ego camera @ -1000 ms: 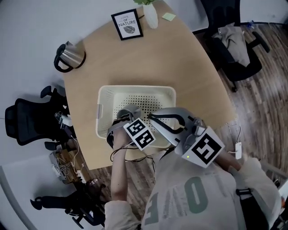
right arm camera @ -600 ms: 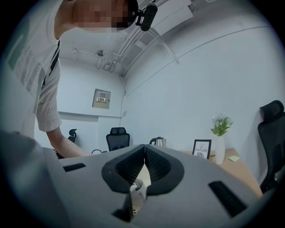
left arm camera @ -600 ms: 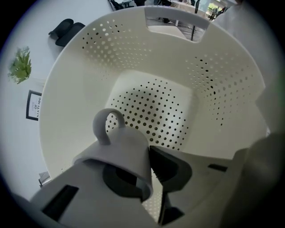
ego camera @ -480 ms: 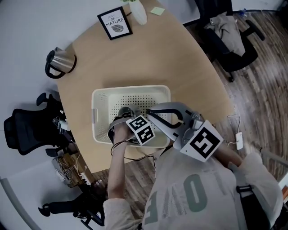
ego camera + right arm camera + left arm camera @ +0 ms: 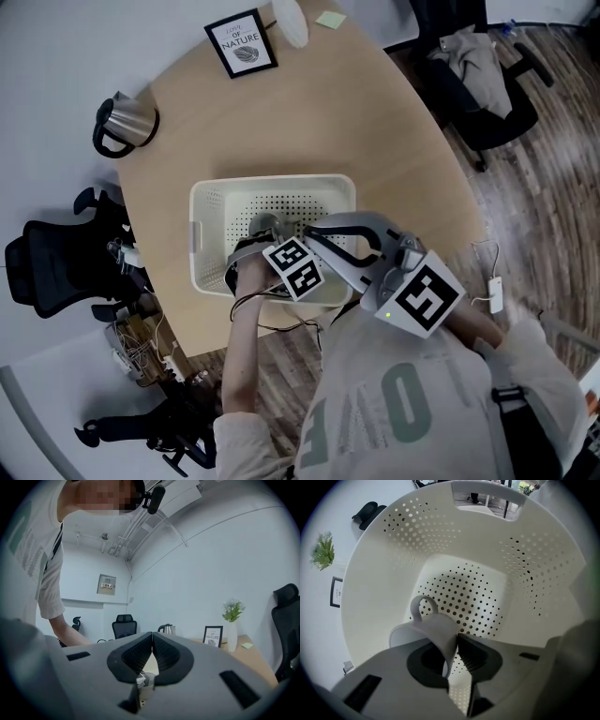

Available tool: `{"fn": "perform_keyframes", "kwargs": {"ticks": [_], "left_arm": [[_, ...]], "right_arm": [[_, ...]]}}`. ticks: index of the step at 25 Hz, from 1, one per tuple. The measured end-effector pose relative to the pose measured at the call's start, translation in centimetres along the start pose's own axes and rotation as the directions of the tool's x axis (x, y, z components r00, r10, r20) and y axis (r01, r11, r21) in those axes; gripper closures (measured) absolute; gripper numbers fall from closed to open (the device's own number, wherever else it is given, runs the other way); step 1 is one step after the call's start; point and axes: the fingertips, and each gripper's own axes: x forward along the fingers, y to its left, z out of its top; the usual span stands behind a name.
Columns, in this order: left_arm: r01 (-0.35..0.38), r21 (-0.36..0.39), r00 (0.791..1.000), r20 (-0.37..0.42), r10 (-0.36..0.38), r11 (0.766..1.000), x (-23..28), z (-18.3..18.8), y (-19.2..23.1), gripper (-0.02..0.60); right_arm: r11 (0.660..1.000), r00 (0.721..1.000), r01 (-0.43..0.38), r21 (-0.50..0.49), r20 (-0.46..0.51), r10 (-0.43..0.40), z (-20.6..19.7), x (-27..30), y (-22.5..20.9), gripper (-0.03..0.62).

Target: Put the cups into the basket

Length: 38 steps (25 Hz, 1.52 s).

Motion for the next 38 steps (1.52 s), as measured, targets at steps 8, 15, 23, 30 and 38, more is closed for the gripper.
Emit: {"fn": "perform_keyframes", "kwargs": {"ticks": [8, 15, 23, 30, 38], "left_arm": [[-0.070, -0.051, 0.997, 0.032, 0.071, 0.996, -2.4, -0.3, 0.6, 0.512], [-0.165, -0.125, 0.981, 0.083, 0.176, 0.978, -6.5, -0.7, 1.6, 0.512], [-0.361, -0.277, 0.890, 0.184, 0.418, 0.891, -15.8, -2.4, 4.8, 0.513], [-0.459, -0.661, 0.566, 0.298, 0.769, 0.594, -27.2, -3.7, 6.7, 0.538], [-0.227, -0.964, 0.129, 0.114, 0.985, 0.141, -35.4, -7.5, 3.8, 0.568]], "right_arm": [[1.000, 1.000, -0.022, -0.006, 0.007, 0.022, 0.1, -0.1, 1.2, 0.595], [0.999, 0.999, -0.050, -0.016, 0.002, 0.050, -0.1, -0.3, 2.2, 0.595], [0.997, 0.998, -0.058, -0.045, -0.021, 0.057, 0.1, -0.4, 2.9, 0.595], [0.998, 0.999, -0.039, -0.056, -0.008, 0.038, 0.8, -0.7, 2.8, 0.595], [0.994, 0.996, 0.046, -0.103, 0.079, -0.038, 3.3, -0.8, 1.5, 0.595]]}}
